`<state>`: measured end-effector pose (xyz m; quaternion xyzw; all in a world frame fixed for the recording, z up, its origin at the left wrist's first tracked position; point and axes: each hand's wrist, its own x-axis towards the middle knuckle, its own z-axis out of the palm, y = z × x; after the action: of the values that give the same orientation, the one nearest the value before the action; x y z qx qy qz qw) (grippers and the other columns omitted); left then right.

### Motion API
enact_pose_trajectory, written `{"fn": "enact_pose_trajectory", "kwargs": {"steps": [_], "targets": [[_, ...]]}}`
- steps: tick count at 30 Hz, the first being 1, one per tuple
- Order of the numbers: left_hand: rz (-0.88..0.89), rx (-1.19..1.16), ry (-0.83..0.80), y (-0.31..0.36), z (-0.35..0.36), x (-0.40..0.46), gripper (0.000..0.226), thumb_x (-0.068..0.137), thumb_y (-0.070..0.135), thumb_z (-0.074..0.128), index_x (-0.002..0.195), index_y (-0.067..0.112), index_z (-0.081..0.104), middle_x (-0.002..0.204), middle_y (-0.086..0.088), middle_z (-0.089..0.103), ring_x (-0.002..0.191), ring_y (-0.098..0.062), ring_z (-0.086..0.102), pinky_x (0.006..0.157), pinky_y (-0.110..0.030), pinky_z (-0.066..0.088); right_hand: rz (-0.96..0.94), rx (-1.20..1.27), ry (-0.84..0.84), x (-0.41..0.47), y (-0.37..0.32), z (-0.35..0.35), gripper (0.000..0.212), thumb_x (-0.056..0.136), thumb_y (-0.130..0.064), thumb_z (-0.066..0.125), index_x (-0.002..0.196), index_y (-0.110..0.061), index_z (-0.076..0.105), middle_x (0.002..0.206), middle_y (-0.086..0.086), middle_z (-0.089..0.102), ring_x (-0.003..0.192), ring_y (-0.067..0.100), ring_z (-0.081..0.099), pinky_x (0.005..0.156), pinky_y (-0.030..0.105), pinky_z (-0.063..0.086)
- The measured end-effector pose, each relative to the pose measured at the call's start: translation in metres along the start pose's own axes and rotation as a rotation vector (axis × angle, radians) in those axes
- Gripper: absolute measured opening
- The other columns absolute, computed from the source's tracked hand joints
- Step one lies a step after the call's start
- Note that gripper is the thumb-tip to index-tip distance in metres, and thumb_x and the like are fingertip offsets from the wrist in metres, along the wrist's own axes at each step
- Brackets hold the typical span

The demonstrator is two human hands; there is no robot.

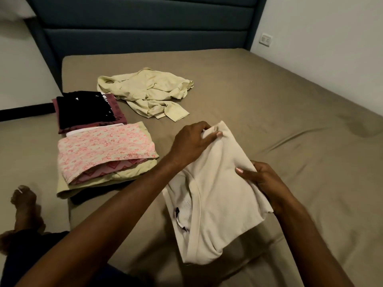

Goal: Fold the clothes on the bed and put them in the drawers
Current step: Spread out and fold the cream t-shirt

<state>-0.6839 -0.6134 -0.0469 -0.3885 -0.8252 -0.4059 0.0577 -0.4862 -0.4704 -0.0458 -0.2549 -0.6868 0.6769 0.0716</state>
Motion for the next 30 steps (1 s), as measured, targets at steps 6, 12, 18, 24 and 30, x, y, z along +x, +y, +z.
{"fn": "enact_pose_trajectory", "kwargs": {"steps": [6, 12, 18, 24, 30], "targets": [[0.0, 0.323, -0.195, -0.047, 0.051, -0.057, 0.072, 0.093, 0.07, 0.031, 0.136, 0.017, 0.055, 0.122, -0.009, 0.066, 0.118, -0.032, 0.06, 0.095, -0.044, 0.046, 0.137, -1.021, 0.42, 0.028, 0.103, -0.03, 0.023, 0.097, -0.021, 0.062, 0.118, -0.014, 0.069, 0.114, 0.009, 0.073, 0.101, 0.031, 0.067, 0.08, 0.038, 0.052], [-0.049, 0.453, -0.317, -0.073, 0.089, -0.137, 0.088, 0.093, 0.076, 0.023, 0.154, 0.017, 0.043, 0.161, -0.02, 0.035, 0.153, -0.039, 0.024, 0.118, -0.059, 0.026, -0.422, -1.211, 0.434, 0.032, 0.125, 0.0, 0.054, 0.1, -0.048, 0.047, 0.138, -0.012, 0.057, 0.143, 0.015, 0.056, 0.125, 0.035, 0.054, 0.101, 0.049, 0.047], [-0.032, 0.434, -0.267, -0.084, 0.103, -0.159, 0.079, 0.101, 0.073, 0.02, 0.164, 0.027, 0.012, 0.172, -0.01, 0.0, 0.158, -0.025, -0.009, 0.124, -0.059, 0.007, -0.41, -1.293, 0.115, 0.049, 0.164, 0.014, 0.065, 0.105, -0.059, 0.026, 0.164, -0.037, 0.013, 0.174, -0.005, 0.004, 0.159, 0.018, 0.007, 0.126, 0.048, 0.019], [-0.168, 0.146, 0.001, -0.078, 0.098, -0.176, 0.08, 0.101, 0.064, 0.043, 0.163, 0.017, 0.023, 0.171, -0.011, 0.011, 0.159, -0.024, 0.004, 0.128, -0.04, 0.01, -0.357, -1.08, 0.308, 0.047, 0.165, 0.016, 0.067, 0.104, -0.058, 0.034, 0.163, -0.027, 0.026, 0.169, 0.008, 0.025, 0.152, 0.027, 0.027, 0.121, 0.043, 0.023], [-0.864, -0.391, 0.402, -0.065, 0.078, -0.189, 0.055, 0.088, 0.029, 0.075, 0.136, 0.027, 0.049, 0.129, 0.002, 0.063, 0.112, -0.013, 0.065, 0.098, -0.04, 0.055, -0.314, -1.026, 0.511, 0.045, 0.162, 0.014, 0.06, 0.103, -0.053, 0.04, 0.141, -0.008, 0.05, 0.126, 0.017, 0.063, 0.111, 0.036, 0.055, 0.093, 0.048, 0.047]]}}
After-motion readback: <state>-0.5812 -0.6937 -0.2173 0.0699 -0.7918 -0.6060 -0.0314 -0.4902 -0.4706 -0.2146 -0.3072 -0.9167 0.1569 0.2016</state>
